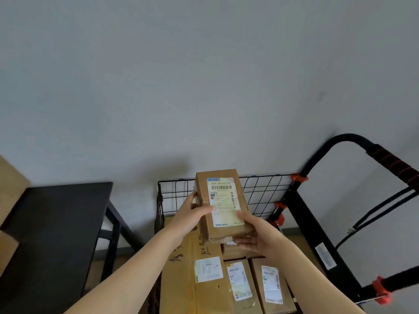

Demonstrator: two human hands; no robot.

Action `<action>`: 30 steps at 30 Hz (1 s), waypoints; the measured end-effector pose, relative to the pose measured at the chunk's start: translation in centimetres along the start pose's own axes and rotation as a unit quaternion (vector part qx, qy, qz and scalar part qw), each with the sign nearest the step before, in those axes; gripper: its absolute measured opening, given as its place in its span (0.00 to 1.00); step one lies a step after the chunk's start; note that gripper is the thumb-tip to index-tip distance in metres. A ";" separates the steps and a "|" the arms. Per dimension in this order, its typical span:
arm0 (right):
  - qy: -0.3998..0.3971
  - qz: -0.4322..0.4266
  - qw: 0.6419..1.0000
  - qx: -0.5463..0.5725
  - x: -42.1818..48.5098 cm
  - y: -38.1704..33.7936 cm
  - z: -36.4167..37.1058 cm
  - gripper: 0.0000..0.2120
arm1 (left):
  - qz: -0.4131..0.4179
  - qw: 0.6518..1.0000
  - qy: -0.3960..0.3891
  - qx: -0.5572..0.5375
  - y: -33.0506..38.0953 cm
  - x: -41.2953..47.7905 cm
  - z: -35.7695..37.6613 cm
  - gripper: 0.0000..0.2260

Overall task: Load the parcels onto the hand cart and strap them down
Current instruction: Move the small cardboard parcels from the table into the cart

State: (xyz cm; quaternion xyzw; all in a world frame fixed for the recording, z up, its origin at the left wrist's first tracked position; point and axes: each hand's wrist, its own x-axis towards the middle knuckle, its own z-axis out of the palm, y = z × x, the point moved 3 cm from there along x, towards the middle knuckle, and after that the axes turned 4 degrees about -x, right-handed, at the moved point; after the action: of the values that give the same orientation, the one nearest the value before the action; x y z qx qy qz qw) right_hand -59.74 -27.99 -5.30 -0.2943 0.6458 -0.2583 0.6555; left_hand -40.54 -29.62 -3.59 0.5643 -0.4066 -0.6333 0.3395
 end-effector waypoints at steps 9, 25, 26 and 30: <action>0.017 0.045 0.999 0.014 8.5 0.5 -16.8 0.18 | -0.052 0.992 0.001 0.119 -1.5 9.8 13.7 0.35; 0.040 0.139 0.989 0.035 26.7 10.5 -24.6 0.24 | -0.093 0.926 -0.026 0.365 -15.2 26.0 20.5 0.32; 0.043 0.144 0.988 0.034 27.7 11.3 -24.7 0.24 | -0.087 0.913 -0.031 0.398 -16.1 26.7 20.6 0.32; 0.049 0.162 0.985 0.018 31.0 14.4 -24.7 0.23 | -0.075 0.847 -0.059 0.524 -19.6 28.7 20.3 0.33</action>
State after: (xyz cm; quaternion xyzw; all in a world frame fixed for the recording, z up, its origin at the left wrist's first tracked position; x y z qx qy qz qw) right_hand -84.01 -41.56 -37.00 -0.1612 0.7114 -0.1745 0.6614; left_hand -63.90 -43.83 -33.10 0.6484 -0.6538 -0.3817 -0.0795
